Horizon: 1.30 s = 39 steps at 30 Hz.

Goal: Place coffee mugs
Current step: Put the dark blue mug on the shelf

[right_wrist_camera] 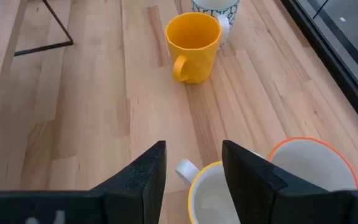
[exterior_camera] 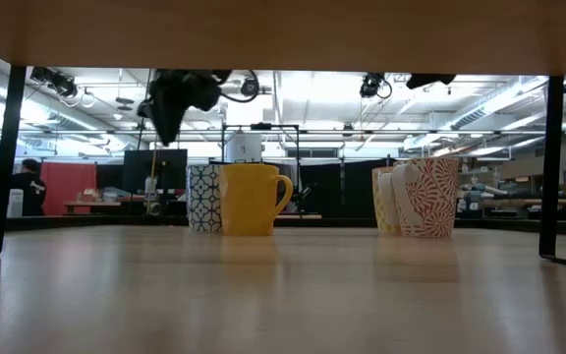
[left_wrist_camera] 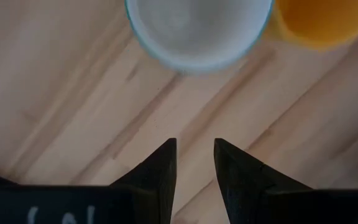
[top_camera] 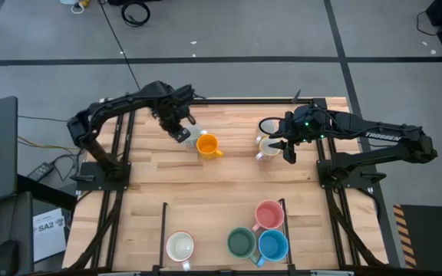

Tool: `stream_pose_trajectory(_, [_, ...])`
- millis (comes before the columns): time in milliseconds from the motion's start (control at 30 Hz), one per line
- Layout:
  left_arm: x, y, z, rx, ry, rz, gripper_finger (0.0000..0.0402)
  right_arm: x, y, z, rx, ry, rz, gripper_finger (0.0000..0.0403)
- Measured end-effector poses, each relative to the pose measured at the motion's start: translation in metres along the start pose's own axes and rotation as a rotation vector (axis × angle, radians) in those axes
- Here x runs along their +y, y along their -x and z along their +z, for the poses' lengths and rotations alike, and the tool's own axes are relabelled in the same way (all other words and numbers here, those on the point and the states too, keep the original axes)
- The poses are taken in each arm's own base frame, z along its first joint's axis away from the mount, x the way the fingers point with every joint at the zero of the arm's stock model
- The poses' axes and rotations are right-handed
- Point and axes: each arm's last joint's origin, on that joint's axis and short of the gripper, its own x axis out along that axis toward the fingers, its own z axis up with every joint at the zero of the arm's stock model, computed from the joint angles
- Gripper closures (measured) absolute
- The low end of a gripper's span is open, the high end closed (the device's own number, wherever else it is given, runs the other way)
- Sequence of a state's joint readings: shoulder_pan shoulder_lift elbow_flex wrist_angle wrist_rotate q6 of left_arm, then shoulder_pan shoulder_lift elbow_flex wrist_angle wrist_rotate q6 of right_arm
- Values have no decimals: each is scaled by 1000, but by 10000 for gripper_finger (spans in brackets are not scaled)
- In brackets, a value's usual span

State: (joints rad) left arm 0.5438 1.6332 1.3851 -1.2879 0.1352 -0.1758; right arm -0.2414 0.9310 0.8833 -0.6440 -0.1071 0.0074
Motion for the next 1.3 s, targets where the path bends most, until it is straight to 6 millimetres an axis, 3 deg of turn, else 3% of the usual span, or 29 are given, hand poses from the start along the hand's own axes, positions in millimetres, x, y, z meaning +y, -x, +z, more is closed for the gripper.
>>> stream_pose_trajectory(200, [14,-7,-38,-148,75,-29,287,0,0,0,0,1,0,240])
stream_pose_trajectory(333, [25,-3,-52,-262,164,-69,287,0,0,0,0,3,0,241])
stream_pose_trajectory(667, [31,-12,-40,-464,253,-135,287,0,0,0,0,3,0,241])
stream_pose_trajectory(900, [22,-12,-38,-491,287,-161,287,0,0,0,0,3,0,241])
stream_pose_trajectory(1100, [18,-13,-39,-520,328,-73,284,0,0,0,0,8,0,240])
stream_pose_trajectory(1300, [17,-14,-38,-522,370,-62,255,0,0,0,0,9,0,240])
